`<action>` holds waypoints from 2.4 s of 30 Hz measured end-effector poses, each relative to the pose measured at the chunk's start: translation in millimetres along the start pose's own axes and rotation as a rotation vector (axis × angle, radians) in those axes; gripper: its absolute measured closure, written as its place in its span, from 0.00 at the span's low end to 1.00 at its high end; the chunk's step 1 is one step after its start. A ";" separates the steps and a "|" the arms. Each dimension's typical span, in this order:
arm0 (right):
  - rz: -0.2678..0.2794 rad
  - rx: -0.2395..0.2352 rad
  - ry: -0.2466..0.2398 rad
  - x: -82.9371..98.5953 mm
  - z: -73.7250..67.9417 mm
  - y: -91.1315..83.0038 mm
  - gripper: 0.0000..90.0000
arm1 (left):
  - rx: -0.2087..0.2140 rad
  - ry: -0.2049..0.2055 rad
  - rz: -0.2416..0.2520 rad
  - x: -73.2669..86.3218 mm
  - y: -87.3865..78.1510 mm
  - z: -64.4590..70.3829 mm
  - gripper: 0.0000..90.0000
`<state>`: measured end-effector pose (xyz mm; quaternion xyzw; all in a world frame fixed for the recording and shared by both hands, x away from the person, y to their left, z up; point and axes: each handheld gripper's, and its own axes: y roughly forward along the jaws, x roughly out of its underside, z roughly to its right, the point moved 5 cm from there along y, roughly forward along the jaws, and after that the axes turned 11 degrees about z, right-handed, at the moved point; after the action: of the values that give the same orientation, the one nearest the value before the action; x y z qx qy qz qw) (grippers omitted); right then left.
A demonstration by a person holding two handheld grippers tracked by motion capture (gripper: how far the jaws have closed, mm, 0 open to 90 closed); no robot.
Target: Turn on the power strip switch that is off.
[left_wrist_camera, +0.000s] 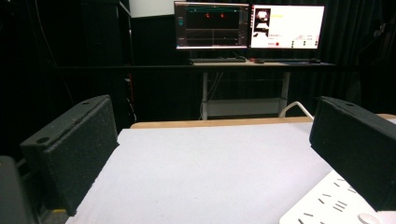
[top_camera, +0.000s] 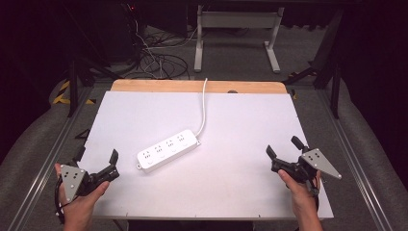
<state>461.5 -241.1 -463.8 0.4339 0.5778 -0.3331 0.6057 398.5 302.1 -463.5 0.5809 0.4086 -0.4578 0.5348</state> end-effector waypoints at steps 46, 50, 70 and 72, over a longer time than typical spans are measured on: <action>-0.025 -0.011 -0.004 2.5 0.9 -7.6 0.05 | 0.139 -0.208 -0.105 -24.6 4.6 7.0 1.00; -0.028 -0.013 0.009 3.1 1.1 -8.3 0.05 | 0.164 -0.188 -0.151 -31.0 12.2 11.4 1.00; -0.039 -0.022 0.024 5.4 3.2 -4.6 0.06 | 0.424 0.111 -0.449 -48.5 97.1 108.7 1.00; -0.039 -0.022 0.029 5.4 3.3 -4.8 0.06 | 0.461 0.148 -0.493 -40.5 103.0 126.2 1.00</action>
<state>459.1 -245.6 -470.0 0.4207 0.5986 -0.3322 0.5952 475.9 167.4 -399.9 0.6019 0.4600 -0.6103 0.2317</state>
